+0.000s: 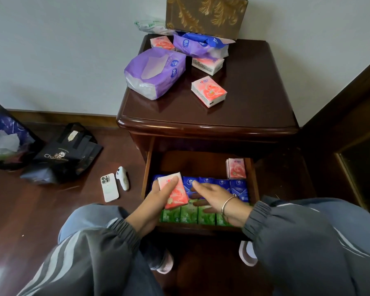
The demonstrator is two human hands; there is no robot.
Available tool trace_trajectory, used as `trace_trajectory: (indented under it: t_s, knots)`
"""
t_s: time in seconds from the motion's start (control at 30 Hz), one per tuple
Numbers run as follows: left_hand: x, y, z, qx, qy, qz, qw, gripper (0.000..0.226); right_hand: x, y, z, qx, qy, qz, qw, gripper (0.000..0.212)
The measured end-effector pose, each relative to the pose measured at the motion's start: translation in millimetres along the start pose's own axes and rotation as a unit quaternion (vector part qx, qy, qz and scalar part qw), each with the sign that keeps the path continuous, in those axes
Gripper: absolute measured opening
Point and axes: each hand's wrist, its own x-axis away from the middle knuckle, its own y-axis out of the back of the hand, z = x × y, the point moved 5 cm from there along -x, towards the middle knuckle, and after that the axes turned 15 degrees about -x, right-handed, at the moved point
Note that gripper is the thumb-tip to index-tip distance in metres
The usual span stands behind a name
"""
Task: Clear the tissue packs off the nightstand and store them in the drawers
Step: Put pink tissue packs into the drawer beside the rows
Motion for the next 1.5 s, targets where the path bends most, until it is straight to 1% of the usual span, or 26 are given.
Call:
trace_trajectory:
  t_s: [0.07, 0.17, 0.2, 0.27, 0.33, 0.43, 0.5, 0.57, 0.63, 0.67, 0.73, 0.77, 0.83, 0.9, 0.97, 1.1, 1.17, 1.23, 1.3, 1.4, 1.5]
  knots:
    - [0.9, -15.3, -2.0, 0.006, 0.003, 0.034, 0.999, 0.058, 14.3, -3.6, -4.2, -0.066, -0.042, 0.037, 0.996, 0.025]
    - [2.1, -28.5, -3.0, 0.025, 0.023, 0.035, 0.999, 0.077, 16.7, 2.8, -10.5, -0.121, -0.055, 0.010, 0.991, 0.032]
    - [2.1, -31.4, -3.7, 0.021, 0.024, 0.034, 0.999, 0.081, 15.3, 4.0, -13.0, -0.138, -0.058, 0.004, 0.989, 0.031]
    - [2.4, -35.5, -4.9, 0.008, 0.024, 0.038, 0.999, 0.082, 11.4, 4.6, -17.1, -0.173, -0.063, -0.002, 0.983, 0.022]
    - [1.7, -36.8, -3.5, 0.007, 0.028, 0.047, 0.998, 0.079, 4.4, 3.7, -22.8, -0.185, -0.063, -0.018, 0.981, 0.013]
    - [-1.1, -34.2, 3.4, -0.018, 0.041, 0.052, 0.998, 0.081, -8.5, 5.8, -31.8, -0.234, -0.084, -0.044, 0.968, 0.009]
    - [-1.9, -25.1, 3.6, -0.081, 0.040, 0.020, 0.996, 0.080, -19.4, 18.5, -35.9, -0.290, -0.102, -0.072, 0.949, 0.013]
    - [-4.2, -1.0, 1.1, -0.169, 0.016, -0.082, 0.982, 0.073, -32.1, 39.8, -36.8, -0.321, -0.101, -0.119, 0.934, 0.014]
    - [-5.9, 28.5, -3.0, -0.257, -0.025, -0.187, 0.948, 0.056, -46.4, 63.0, -35.2, -0.320, -0.087, -0.180, 0.926, 0.013]
    - [-6.4, 41.2, -3.5, -0.301, -0.029, -0.222, 0.927, 0.050, -54.2, 71.9, -33.5, -0.321, -0.080, -0.203, 0.922, 0.014]
    - [-6.2, 60.1, 1.9, -0.372, 0.015, -0.268, 0.889, 0.050, -69.7, 81.1, -29.0, -0.317, -0.071, -0.220, 0.920, 0.017]
    - [-5.8, 64.4, 6.6, -0.387, 0.048, -0.274, 0.879, 0.052, -76.4, 82.7, -27.2, -0.317, -0.069, -0.220, 0.920, 0.018]
    - [-7.7, 63.0, 16.5, -0.384, 0.088, -0.244, 0.886, 0.051, -89.0, 85.5, -25.4, -0.324, -0.062, -0.226, 0.917, 0.019]
    - [-11.6, 57.1, 24.3, -0.372, 0.099, -0.204, 0.900, 0.044, -99.5, 89.6, -25.1, -0.334, -0.048, -0.238, 0.911, 0.025]
    - [-13.7, 54.8, 26.9, -0.361, 0.101, -0.190, 0.907, 0.042, -105.8, 91.1, -25.8, -0.328, -0.048, -0.250, 0.910, 0.035]
    - [-15.5, 56.6, 28.1, -0.355, 0.098, -0.192, 0.910, 0.039, -109.2, 94.9, -32.9, -0.228, -0.069, -0.299, 0.924, 0.050]
    - [-15.4, 56.3, 28.1, -0.354, 0.096, -0.192, 0.910, 0.035, -107.8, 99.4, -33.2, -0.172, -0.060, -0.317, 0.931, 0.051]
    - [-14.8, 55.8, 27.4, -0.356, 0.093, -0.191, 0.910, 0.035, -105.3, 105.9, -28.8, -0.095, -0.036, -0.334, 0.937, 0.053]
    - [-14.8, 55.8, 26.8, -0.356, 0.090, -0.190, 0.911, 0.037, -102.9, 113.3, -23.4, 0.010, -0.014, -0.350, 0.937, 0.053]
    - [-15.2, 56.2, 26.9, -0.356, 0.089, -0.187, 0.911, 0.039, -97.2, 117.8, -15.5, 0.187, 0.022, -0.352, 0.917, 0.046]
    - [-15.1, 55.8, 27.2, -0.360, 0.089, -0.187, 0.910, 0.041, -90.0, 115.2, -8.8, 0.339, 0.098, -0.338, 0.872, 0.035]
